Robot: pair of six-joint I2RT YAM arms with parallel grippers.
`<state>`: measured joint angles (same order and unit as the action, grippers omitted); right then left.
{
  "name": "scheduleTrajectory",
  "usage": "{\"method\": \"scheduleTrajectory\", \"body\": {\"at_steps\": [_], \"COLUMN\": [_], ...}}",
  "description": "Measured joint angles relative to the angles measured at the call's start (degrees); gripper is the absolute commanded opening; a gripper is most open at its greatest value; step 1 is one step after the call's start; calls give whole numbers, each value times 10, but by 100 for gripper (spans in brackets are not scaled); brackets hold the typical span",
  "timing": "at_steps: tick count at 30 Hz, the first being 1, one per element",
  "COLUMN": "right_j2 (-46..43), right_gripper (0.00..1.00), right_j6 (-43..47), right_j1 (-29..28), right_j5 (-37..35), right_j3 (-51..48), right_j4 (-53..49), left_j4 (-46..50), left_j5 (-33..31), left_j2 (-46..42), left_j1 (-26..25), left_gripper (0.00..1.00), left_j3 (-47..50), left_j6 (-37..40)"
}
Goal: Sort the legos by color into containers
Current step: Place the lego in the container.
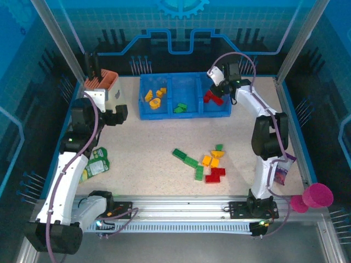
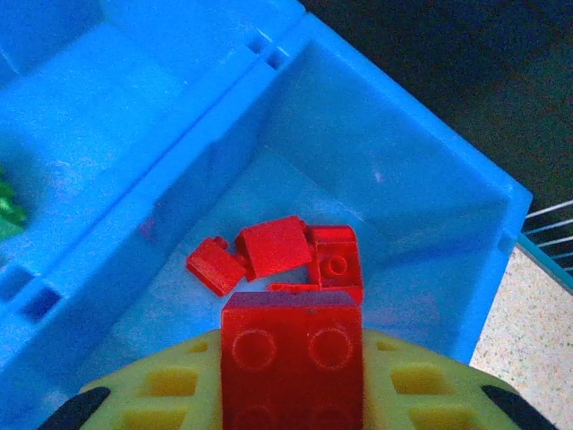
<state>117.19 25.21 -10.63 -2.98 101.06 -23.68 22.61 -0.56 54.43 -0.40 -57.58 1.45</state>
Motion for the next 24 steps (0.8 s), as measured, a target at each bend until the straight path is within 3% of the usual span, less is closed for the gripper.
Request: {"method": "scheduleTrajectory", "body": {"at_steps": [13,21,24], "right_j2": [103,138,138], "right_gripper": [38,50,50], "right_j6": [-3,-19,-21], "right_j1": [1,1,1], "right_j5": [-27,-26,-27], "right_j3": [56,82,86], "right_j4": [-34,-46,-51], "left_j4": [2,9,10], "left_j5": [4,4,4], "left_j2": [16,34,39], "left_j1": [0,0,0], "left_gripper": [99,99,99], "left_j3": [-1,-19,-24], "left_j6": [0,0,0]}}
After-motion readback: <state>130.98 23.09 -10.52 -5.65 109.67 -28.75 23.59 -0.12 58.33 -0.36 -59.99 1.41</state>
